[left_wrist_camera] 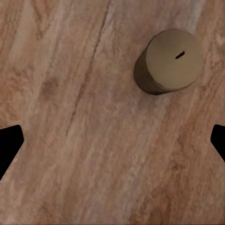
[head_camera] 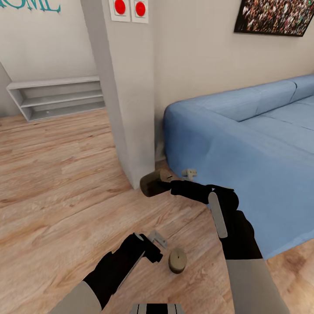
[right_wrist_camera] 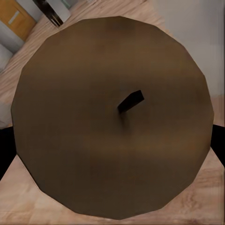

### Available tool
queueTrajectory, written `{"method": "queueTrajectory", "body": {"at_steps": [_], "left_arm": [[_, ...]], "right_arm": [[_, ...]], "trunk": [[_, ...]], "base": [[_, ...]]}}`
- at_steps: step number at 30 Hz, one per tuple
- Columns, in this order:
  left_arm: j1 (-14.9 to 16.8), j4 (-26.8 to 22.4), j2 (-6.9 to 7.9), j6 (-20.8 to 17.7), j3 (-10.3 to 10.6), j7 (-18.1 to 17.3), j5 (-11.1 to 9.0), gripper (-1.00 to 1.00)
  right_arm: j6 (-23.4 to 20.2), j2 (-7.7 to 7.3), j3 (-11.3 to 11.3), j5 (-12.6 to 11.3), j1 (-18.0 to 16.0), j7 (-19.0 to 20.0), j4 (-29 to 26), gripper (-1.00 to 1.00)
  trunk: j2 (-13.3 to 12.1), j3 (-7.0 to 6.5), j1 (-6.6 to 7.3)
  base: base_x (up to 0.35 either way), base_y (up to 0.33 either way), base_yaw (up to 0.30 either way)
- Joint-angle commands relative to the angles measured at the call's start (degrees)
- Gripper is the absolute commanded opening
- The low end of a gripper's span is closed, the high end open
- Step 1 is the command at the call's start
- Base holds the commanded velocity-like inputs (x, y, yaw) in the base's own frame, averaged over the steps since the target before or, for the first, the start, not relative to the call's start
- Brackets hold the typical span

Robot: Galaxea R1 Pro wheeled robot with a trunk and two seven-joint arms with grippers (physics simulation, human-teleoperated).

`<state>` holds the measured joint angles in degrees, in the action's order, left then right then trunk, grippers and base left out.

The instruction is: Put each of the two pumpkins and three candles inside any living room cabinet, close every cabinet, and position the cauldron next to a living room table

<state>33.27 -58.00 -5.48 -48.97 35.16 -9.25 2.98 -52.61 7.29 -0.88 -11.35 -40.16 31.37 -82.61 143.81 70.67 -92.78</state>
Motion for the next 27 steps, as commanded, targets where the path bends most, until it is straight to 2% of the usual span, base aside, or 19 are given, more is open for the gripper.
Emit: {"method": "queueTrajectory", "body": {"at_steps": [1, 7, 16, 27], "left_arm": [[0.0, 0.0, -0.02, 0.0, 0.0, 0.0, 0.0, 1.0], [0.0, -0.1, -0.06, 0.0, 0.2, -0.1, -0.1, 1.0], [0.0, 0.1, -1.61, -0.3, 0.4, -0.2, -0.4, 1.0], [0.0, 0.1, -1.65, -0.3, 0.4, -0.2, -0.4, 1.0]], "right_arm": [[0.0, 0.0, 0.0, -0.2, 0.0, 0.0, 0.0, -1.0], [0.0, 0.09, -0.1, -0.2, 0.0, 0.0, 0.0, -1.0], [0.0, 0.22, -0.2, -0.2, 0.0, 0.0, 0.0, -1.0], [0.0, 0.25, -0.3, -0.2, 0.0, 0.0, 0.0, -1.0]], "trunk": [[0.0, 0.0, 0.0], [0.0, 0.0, 0.0], [0.0, 0.0, 0.0], [0.0, 0.0, 0.0]], "base": [[0.332, 0.0, 0.0], [0.198, 0.0, 0.0], [0.01, 0.0, 0.0], [0.0, 0.0, 0.0]]}}
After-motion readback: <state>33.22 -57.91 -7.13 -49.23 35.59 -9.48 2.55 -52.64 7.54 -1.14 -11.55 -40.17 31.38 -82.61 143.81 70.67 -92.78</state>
